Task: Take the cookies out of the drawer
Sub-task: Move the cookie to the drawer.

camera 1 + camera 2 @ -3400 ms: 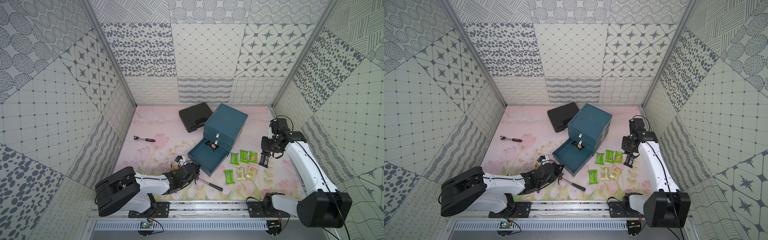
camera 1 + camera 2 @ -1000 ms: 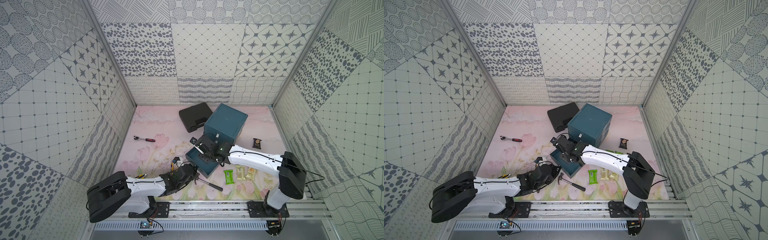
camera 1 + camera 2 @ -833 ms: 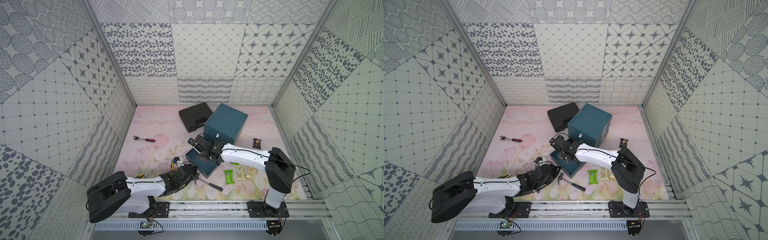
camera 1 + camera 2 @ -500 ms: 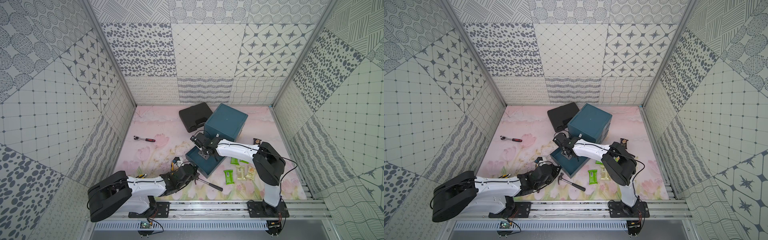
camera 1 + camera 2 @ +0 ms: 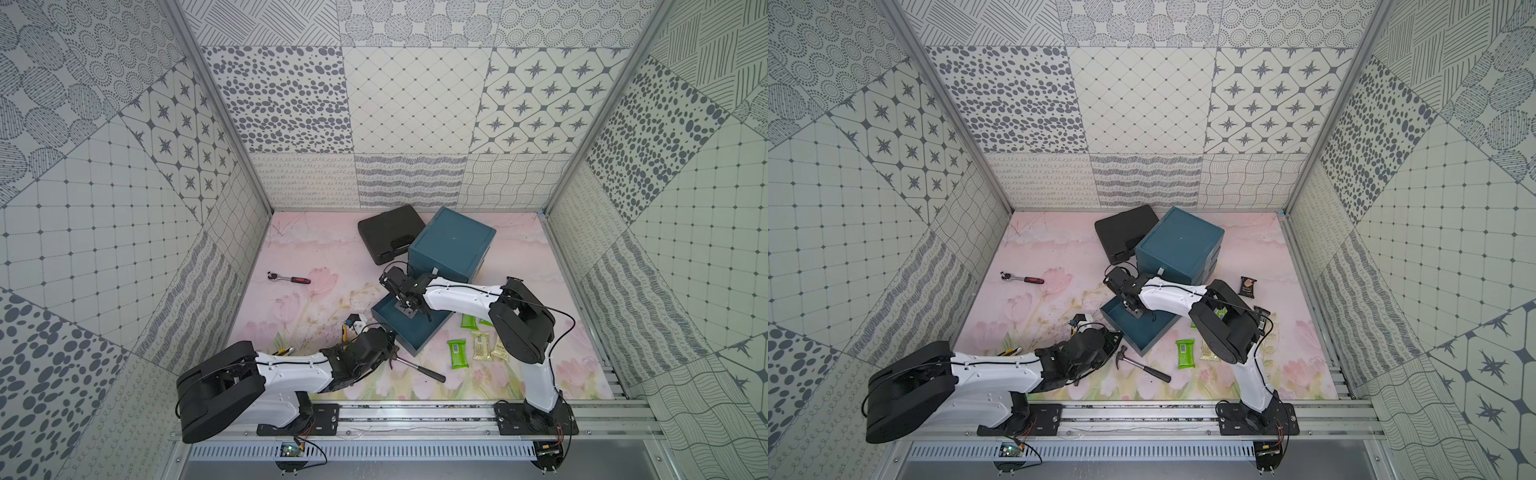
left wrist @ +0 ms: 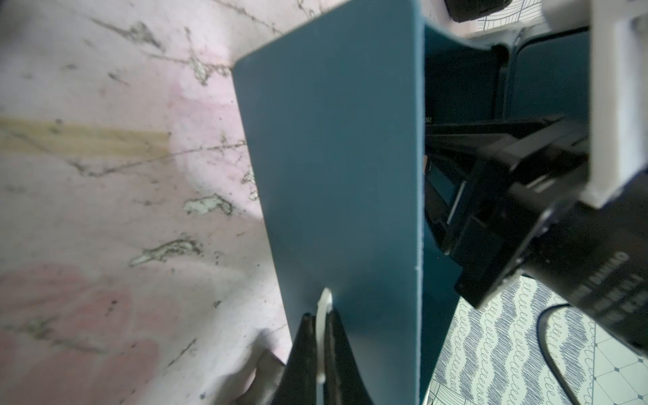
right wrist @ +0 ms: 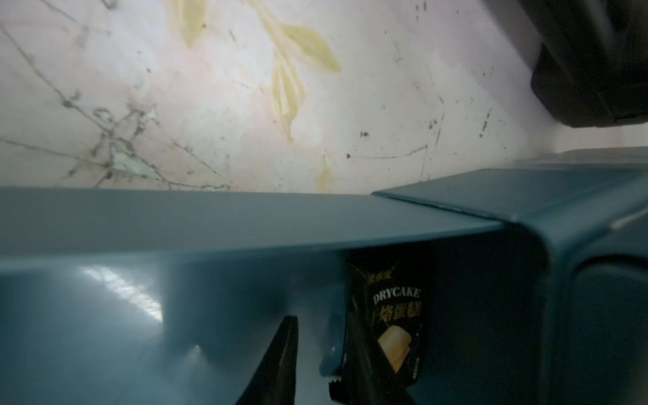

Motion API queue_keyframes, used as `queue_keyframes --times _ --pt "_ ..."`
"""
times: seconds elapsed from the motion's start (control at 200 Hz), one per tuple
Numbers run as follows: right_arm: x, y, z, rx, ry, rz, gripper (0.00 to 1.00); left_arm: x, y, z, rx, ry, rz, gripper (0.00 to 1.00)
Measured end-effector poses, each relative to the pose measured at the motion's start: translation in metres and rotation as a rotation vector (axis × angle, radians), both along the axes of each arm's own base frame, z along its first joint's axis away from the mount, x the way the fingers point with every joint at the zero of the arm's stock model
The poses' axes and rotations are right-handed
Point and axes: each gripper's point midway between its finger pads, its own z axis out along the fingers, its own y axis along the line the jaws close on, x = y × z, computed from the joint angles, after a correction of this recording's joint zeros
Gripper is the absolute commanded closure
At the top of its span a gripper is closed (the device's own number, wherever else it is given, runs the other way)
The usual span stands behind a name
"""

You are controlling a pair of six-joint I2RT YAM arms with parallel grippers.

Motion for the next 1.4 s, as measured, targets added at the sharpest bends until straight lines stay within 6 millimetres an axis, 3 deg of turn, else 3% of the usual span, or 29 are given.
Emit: queue_keyframes --times 0.49,0.65,0.86,1.106,1.296,1.401 --pt "0.005 -0.006 -0.005 -0.059 -0.025 0.002 0.82 0.0 0.0 0.0 0.0 0.0 0.0 1.0" --pt "0.001 0.0 -0.004 -0.067 -0.025 0.028 0.79 0.0 0.0 0.0 0.0 0.0 0.0 1.0" --pt "0.001 0.008 0.006 -0.077 -0.053 0.052 0.66 0.001 -0.001 0.0 -0.002 -0.002 0.0 1.0" --pt "0.009 0.004 0.012 -0.119 -0.095 0.037 0.57 0.001 -0.001 0.0 -0.004 -0.004 0.001 1.0" --pt "0.015 0.001 0.002 -0.162 -0.1 0.024 0.56 0.001 -0.002 0.0 -0.005 -0.004 0.001 1.0" --pt "0.017 0.001 0.003 -0.168 -0.11 0.018 0.6 0.001 -0.002 0.0 -0.005 -0.004 0.001 1.0"
